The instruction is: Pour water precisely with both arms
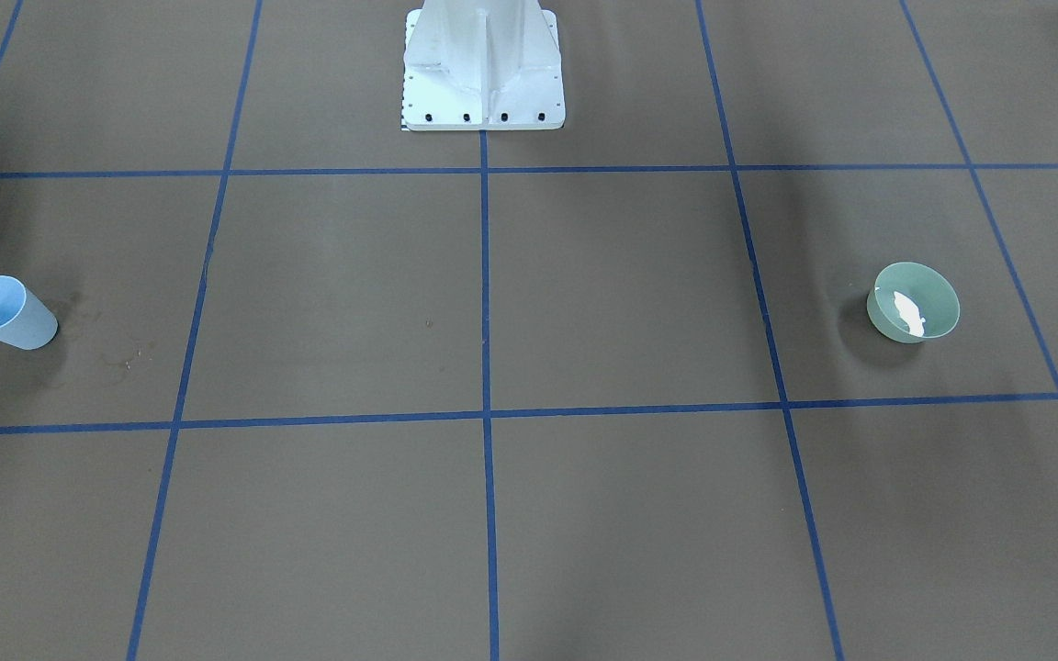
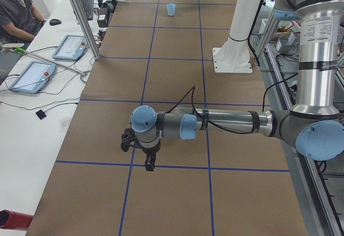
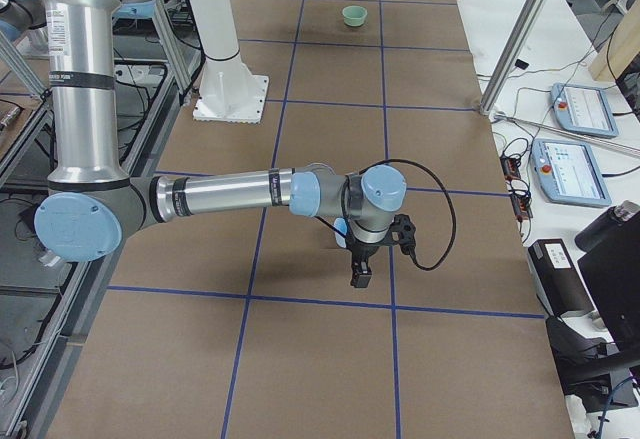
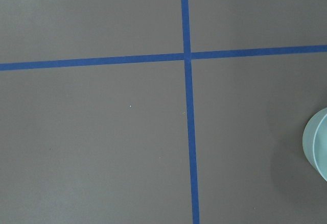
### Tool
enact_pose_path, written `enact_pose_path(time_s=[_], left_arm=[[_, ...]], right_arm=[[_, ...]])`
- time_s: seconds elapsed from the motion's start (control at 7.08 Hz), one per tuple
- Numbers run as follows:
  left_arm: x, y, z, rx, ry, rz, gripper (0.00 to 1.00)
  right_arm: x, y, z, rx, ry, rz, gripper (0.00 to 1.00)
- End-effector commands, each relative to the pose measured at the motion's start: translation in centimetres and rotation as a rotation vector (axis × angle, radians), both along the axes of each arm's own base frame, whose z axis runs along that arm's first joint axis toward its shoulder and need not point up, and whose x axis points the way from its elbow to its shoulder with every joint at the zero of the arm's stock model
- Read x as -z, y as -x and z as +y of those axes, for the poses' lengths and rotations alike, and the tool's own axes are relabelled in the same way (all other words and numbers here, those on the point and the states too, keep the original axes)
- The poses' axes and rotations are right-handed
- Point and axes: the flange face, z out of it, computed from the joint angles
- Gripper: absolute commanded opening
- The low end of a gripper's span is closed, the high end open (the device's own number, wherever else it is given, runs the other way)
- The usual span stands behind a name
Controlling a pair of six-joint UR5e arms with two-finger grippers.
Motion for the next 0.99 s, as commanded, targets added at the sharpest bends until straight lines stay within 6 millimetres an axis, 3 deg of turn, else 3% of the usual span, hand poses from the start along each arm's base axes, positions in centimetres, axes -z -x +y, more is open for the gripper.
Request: enact_pose_path(time_s=[0.0, 0.85], left_arm=[[0.30, 0.01, -0.46, 0.000, -0.006, -0.003, 1.00], [0.83, -0.10, -0.59, 0.002, -0.016, 0.013, 1.00]], right_arm=[[-0.16, 0.13, -0.01, -0.008, 0.012, -0.017, 1.00], [-0.22, 0.15, -0.15, -0.008, 0.012, -0.018, 1.00]])
